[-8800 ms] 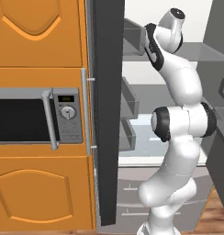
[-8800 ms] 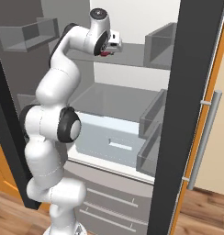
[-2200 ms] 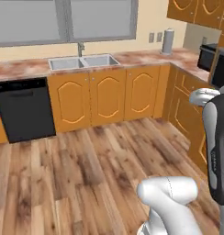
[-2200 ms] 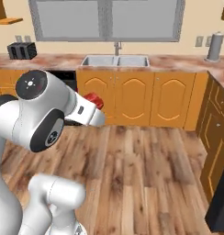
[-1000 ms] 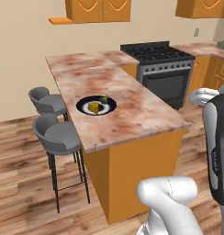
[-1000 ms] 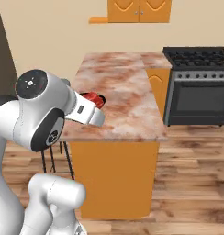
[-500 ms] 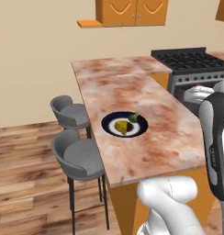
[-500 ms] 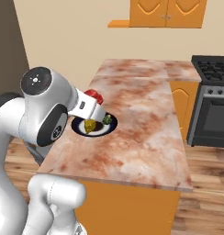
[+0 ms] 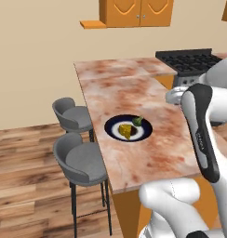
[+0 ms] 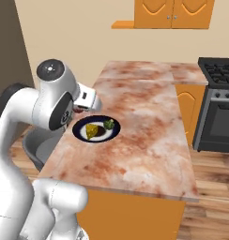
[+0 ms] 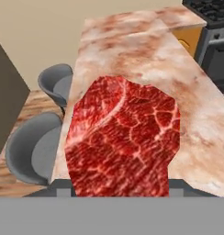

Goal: Take the cheese, steak, and broccoli from the fridge and place them on the plate on the dining counter to create an appetizer plate.

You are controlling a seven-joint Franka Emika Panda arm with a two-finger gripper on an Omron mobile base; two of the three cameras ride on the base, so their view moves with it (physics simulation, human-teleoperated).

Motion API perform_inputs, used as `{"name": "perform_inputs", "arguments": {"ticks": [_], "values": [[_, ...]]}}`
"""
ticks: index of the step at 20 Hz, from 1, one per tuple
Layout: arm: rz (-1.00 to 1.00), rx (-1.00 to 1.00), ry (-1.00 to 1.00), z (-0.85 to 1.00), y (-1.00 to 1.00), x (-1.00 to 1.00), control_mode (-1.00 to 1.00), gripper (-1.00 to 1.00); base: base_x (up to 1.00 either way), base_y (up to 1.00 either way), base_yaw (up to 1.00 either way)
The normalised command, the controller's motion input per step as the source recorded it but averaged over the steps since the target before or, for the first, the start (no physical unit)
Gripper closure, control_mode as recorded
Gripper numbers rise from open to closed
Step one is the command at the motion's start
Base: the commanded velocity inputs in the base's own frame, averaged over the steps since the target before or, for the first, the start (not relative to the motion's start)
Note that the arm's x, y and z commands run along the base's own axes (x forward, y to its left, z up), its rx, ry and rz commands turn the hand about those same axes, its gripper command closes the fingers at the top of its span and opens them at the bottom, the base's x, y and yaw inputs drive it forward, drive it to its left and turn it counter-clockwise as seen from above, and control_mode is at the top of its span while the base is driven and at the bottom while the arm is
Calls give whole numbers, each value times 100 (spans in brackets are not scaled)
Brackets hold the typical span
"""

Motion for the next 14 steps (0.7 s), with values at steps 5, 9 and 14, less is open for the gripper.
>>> {"name": "perform_inputs", "arguments": {"ticks": [5,9,14], "values": [[23,-7,26,-70,42,100,-100,100,0,0,0],[10,-5,27,-87,18,80,-100,100,0,0,0],[0,-1,16,-67,1,29,-100,100,0,0,0]]}}
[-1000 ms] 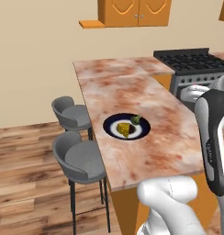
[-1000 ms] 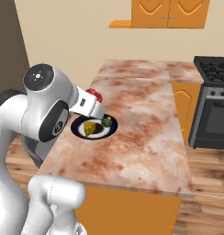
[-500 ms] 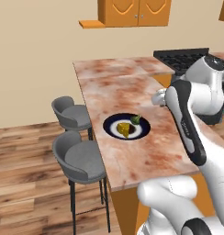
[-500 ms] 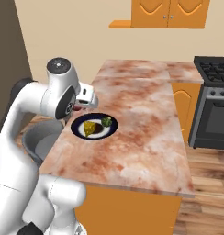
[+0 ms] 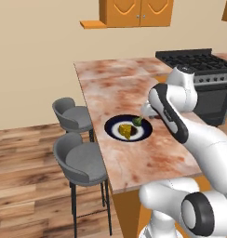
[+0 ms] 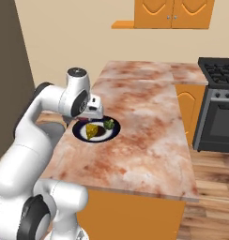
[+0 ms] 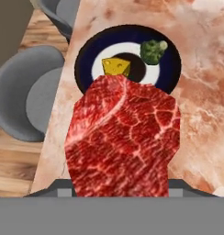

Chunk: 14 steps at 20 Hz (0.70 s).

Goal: Take the cheese, steak, and broccoli from the fridge and place them on the plate on the dining counter to create an appetizer plate.

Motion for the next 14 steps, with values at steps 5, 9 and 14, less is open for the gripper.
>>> {"name": "perform_inputs", "arguments": {"ticks": [5,9,14], "values": [[0,0,3,-48,0,0,-100,100,0,0,0],[0,0,0,-41,0,0,-100,100,0,0,0],[0,0,0,-41,-12,0,-100,100,0,0,0]]}}
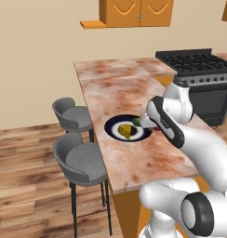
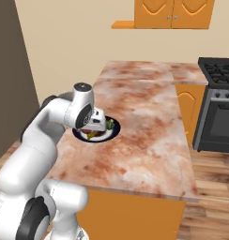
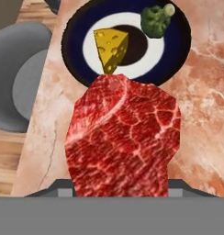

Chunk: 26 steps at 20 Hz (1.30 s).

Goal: Take the cheese, steak, and broccoli from the fridge and place them on the plate on the dining counter to create an appetizer plate.

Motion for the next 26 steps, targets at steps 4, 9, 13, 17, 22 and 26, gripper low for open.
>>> {"name": "perform_inputs", "arguments": {"ticks": [4,9,13,17,22,26], "values": [[-1,-1,0,-36,-13,0,-100,100,0,0,0],[0,-1,0,-26,-1,19,-100,100,0,0,0],[0,0,0,-20,0,52,-100,100,0,0,0],[0,0,0,-15,0,53,-100,100,0,0,0],[0,-1,0,-18,0,42,-100,100,0,0,0],[0,-1,0,-20,0,30,-100,100,0,0,0]]}}
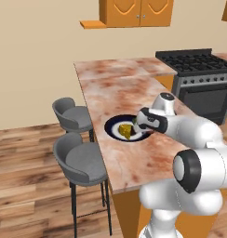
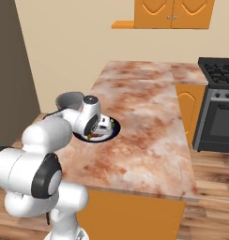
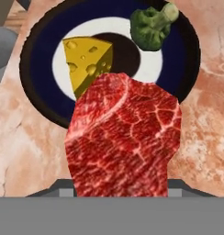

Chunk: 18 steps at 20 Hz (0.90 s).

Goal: Take the cheese, steak, and broccoli from the fridge and place them on the plate on the dining counter to create an appetizer plate.

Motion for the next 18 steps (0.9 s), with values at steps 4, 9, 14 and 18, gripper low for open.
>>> {"name": "perform_inputs", "arguments": {"ticks": [4,9,14,18], "values": [[0,-2,0,-18,0,31,-100,100,0,0,0],[0,-4,0,-18,0,20,-100,100,0,0,0],[0,-3,0,-21,0,14,-100,100,0,0,0],[0,-1,0,-14,0,21,-100,100,0,0,0]]}}
